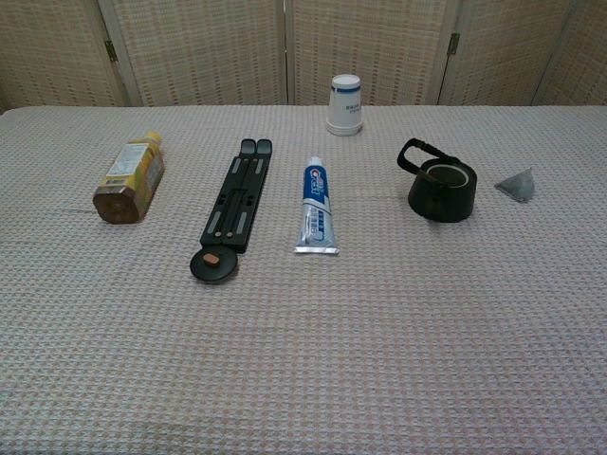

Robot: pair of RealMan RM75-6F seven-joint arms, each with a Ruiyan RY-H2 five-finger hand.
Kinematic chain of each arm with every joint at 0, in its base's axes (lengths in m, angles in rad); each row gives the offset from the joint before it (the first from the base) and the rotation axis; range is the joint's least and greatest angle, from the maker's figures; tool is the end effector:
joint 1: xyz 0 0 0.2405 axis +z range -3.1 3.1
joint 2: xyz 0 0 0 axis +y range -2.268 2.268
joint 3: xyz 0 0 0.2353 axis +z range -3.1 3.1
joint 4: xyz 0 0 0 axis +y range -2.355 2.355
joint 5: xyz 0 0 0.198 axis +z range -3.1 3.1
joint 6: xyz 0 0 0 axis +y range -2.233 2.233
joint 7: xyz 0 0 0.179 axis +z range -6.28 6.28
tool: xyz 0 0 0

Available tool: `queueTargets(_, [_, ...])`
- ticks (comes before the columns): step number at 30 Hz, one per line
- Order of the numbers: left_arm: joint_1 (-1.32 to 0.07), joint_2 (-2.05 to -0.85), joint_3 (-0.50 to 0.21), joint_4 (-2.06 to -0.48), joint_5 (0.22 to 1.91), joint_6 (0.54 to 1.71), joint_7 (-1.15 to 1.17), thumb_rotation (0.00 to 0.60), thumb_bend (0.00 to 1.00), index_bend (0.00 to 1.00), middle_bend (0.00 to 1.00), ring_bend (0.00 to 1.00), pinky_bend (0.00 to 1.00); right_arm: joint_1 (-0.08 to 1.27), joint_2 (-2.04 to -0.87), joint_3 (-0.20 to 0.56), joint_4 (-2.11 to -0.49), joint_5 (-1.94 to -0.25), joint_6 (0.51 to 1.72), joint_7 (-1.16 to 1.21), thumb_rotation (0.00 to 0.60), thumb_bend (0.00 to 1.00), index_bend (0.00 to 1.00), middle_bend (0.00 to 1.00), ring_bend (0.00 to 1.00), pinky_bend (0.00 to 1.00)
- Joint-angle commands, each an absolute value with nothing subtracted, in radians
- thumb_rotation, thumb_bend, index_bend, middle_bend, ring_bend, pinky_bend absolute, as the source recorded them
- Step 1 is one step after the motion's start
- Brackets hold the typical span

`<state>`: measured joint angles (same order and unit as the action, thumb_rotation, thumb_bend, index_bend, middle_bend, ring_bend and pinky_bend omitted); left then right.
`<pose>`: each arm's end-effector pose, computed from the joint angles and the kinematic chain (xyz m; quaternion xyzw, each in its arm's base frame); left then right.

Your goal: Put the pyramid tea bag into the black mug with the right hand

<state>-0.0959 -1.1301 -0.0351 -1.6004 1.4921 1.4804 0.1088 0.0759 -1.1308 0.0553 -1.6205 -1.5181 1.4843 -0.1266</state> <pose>-0.2894 0.2138 0.1559 -0.6176 -0.3586 -0.3532 0.6044 -0.2832 -0.2117 0.1561 0.6168 -0.3529 0.3603 0.6043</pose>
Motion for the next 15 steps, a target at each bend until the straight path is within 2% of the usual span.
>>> queueTargets(1, [-0.093,-1.134,-0.038,-1.602,1.486,1.484,0.11,0.6,0.22,0.0,0.0,0.0,0.25,0.077,-1.13,0.056,-1.62,-1.516,1.481,-0.126,0.6,0.1,0.0,0.0,0.0,0.0])
queueTargets(8, [-0.09,-1.137,-0.027,-1.609,1.516,1.497,0.121,0.6,0.22,0.0,0.0,0.0,0.25,0.082,-1.126,0.049,-1.621,-1.511,1.459,-0.13,0.6,0.1,0.0,0.0,0.0,0.0])
queueTargets(15, [-0.09,-1.145,-0.037,-1.595,1.504,1.5,0.122,0.6,0.22,0.0,0.0,0.0,0.25,0.135,-1.118,0.053,-1.605,-1.502,1.364,-0.066,0.6,0.15,0.02,0.0,0.0,0.0])
